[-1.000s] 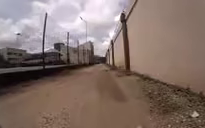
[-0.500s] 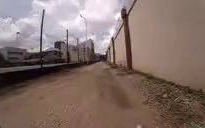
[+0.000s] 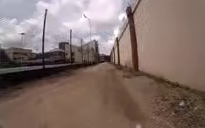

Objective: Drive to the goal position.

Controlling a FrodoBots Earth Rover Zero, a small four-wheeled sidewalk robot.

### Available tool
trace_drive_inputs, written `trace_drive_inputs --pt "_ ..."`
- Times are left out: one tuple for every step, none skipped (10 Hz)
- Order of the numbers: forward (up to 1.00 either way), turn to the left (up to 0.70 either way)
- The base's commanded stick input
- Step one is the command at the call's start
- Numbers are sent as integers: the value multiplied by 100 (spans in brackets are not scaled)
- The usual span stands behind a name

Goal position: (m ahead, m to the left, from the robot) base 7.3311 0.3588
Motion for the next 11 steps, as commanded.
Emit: trace_drive_inputs --pt "50 0" --pt "50 0" --pt "50 0" --pt "50 0" --pt "50 0" --pt "50 0" --pt "50 0" --pt "50 0" --pt "50 0" --pt "50 0" --pt "50 0"
